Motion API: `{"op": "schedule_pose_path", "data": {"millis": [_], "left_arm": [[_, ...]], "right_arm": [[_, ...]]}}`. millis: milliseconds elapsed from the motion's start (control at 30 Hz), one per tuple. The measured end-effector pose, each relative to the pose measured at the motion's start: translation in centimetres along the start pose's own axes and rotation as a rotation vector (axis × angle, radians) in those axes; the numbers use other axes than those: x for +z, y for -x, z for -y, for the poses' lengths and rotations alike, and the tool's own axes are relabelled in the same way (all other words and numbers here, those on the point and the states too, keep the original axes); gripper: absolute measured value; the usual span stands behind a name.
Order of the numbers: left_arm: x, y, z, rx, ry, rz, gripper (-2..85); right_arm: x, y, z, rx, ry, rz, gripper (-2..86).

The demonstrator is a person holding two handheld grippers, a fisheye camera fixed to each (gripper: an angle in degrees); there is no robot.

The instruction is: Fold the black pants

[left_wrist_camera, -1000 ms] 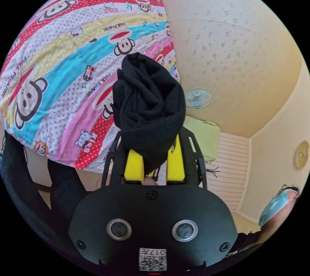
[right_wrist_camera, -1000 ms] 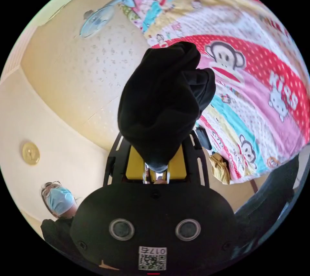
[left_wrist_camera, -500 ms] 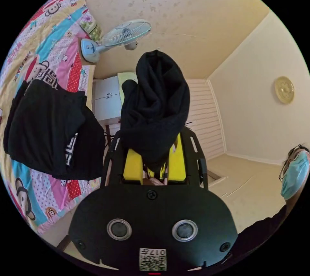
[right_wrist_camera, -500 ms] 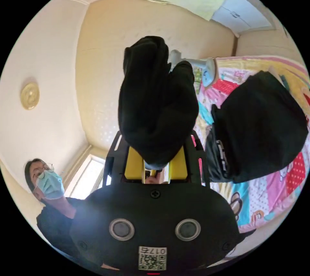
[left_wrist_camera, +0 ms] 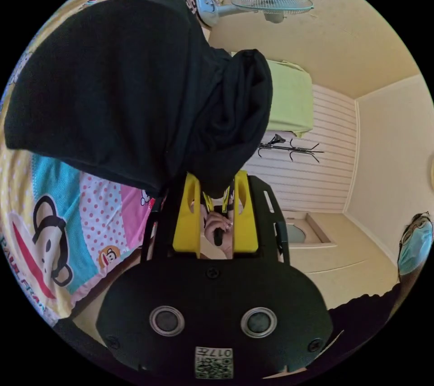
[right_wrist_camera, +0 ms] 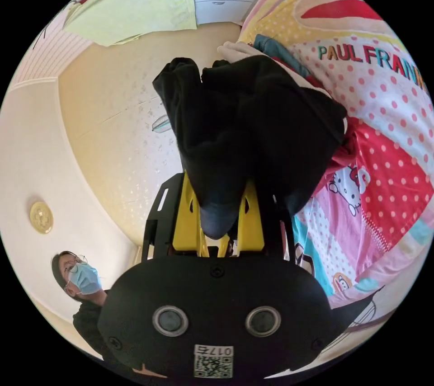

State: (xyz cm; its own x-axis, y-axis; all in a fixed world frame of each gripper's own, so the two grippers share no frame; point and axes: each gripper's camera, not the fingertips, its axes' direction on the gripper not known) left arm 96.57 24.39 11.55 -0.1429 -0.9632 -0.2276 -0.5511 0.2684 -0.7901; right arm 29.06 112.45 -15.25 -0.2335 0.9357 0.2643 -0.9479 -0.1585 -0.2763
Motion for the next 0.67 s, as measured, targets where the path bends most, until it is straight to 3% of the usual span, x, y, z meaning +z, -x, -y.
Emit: {"op": "schedule_pose_path", "data": {"millis": [133, 200, 367, 500, 667], "left_arm": [[-3.7, 1.6, -3.3, -0.001, 0.092, 0.171, 3.5], [-6.2, 2.2, -4.8, 0.043, 0.124, 0.171, 1.0], [-16.4, 3.1, -10.4, 0.097, 0.127, 0.252, -0.4], [-29.3, 2.0, -17.7, 0.133, -0.107, 0.225, -0.6], [-42.6, -1.7, -28.8, 0.243, -0.414, 0.415, -0.6]], "right_arm": [[-1.0, 0.4, -4.6, 0.101, -0.042, 0.003, 10.9], [-1.2, 2.7, -10.2, 0.142, -0.104, -0.041, 6.9], [4.4, 10.8, -21.5, -0.158, 0.108, -0.213, 1.4], [11.8, 17.5, -28.4, -0.462, 0.344, -0.208, 0.5], [22.5, 27.8, -34.6, -0.91, 0.597, -0.256, 0.4]]}}
